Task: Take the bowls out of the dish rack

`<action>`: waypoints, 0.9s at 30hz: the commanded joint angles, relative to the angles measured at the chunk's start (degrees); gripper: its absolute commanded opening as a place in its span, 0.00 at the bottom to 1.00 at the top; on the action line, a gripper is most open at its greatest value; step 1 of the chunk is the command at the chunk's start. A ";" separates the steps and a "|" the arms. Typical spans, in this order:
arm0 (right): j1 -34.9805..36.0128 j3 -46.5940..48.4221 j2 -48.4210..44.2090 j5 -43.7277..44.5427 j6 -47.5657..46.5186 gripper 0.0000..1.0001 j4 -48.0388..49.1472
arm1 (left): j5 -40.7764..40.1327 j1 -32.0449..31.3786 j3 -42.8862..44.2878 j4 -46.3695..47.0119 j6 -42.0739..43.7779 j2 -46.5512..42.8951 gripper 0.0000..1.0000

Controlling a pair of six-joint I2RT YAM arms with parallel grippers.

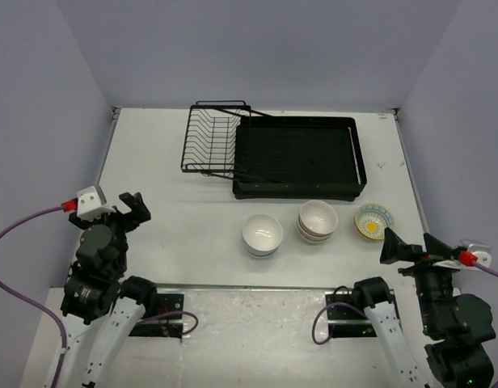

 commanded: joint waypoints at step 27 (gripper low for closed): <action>0.81 2.91 -1.19 -2.40 -1.64 0.99 -1.24 | 5.57 -0.85 -1.49 4.21 2.63 -6.39 1.00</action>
